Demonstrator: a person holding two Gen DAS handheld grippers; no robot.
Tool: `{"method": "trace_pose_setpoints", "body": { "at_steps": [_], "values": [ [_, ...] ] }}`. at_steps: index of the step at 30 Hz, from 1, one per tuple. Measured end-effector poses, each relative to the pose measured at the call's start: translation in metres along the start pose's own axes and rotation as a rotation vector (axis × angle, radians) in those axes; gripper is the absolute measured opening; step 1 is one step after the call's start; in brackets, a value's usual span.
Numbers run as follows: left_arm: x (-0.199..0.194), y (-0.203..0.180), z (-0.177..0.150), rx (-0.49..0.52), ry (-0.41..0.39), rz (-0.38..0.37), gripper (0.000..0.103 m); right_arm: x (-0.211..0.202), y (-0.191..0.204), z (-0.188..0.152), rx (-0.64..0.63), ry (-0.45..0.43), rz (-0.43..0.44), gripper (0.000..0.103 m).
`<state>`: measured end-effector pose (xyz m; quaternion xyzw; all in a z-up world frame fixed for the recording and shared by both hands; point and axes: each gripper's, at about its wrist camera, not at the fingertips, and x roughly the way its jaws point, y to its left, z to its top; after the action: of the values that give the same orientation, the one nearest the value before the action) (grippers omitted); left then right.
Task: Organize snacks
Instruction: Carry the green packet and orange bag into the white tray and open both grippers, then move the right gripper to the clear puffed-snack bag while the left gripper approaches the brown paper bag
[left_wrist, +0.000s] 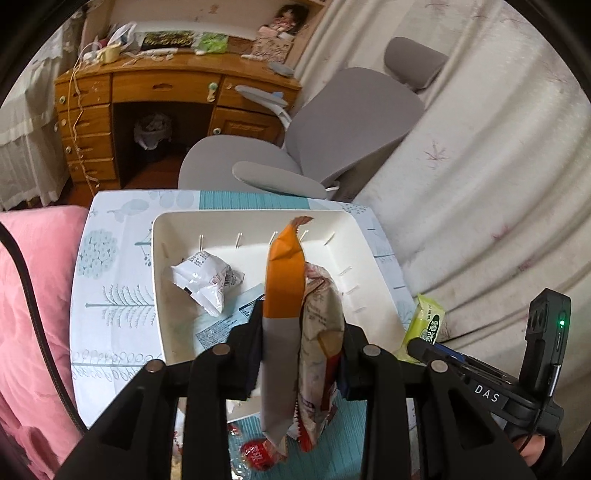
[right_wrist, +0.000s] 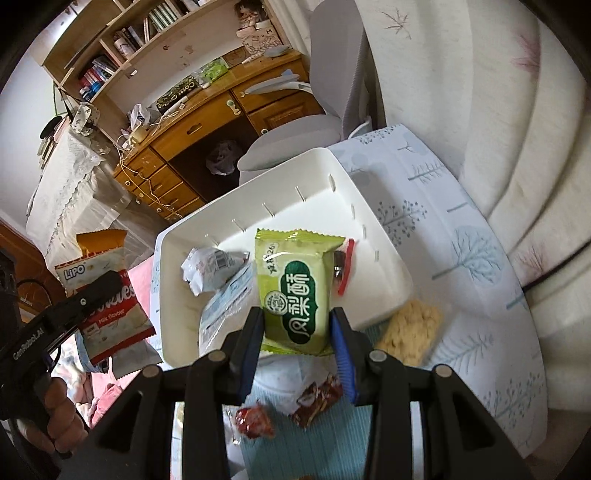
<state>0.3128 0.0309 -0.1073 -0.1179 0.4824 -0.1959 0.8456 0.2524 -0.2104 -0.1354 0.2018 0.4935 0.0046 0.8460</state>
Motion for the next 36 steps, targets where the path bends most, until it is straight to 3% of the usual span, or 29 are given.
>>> {"method": "trace_pose_setpoints", "body": {
  "at_steps": [1, 3, 8, 10, 15, 22, 36],
  "values": [
    [0.004, 0.001, 0.000, -0.011, 0.008, 0.000, 0.036, 0.003, -0.002, 0.003, -0.002, -0.002, 0.005, 0.037],
    [0.010, 0.002, -0.001, -0.025, 0.025, 0.000, 0.053, 0.009, -0.004, 0.008, -0.004, 0.001, 0.020, 0.039],
    [0.015, 0.006, -0.007, -0.053, 0.052, 0.017, 0.064, 0.021, -0.008, 0.010, -0.019, 0.041, 0.039, 0.043],
    [0.015, 0.008, -0.010, -0.061, 0.064, 0.021, 0.065, 0.021, -0.008, 0.009, -0.020, 0.047, 0.040, 0.049],
    [0.006, 0.010, -0.024, -0.057, 0.093, 0.026, 0.070, 0.017, -0.007, 0.005, -0.017, 0.045, 0.036, 0.050],
    [-0.016, 0.014, -0.048, -0.035, 0.124, 0.016, 0.071, -0.003, -0.004, -0.023, 0.008, 0.020, 0.015, 0.060],
    [-0.059, 0.024, -0.111, 0.009, 0.207, -0.004, 0.071, -0.040, -0.002, -0.101, 0.095, -0.004, -0.024, 0.061]
  ]
}}
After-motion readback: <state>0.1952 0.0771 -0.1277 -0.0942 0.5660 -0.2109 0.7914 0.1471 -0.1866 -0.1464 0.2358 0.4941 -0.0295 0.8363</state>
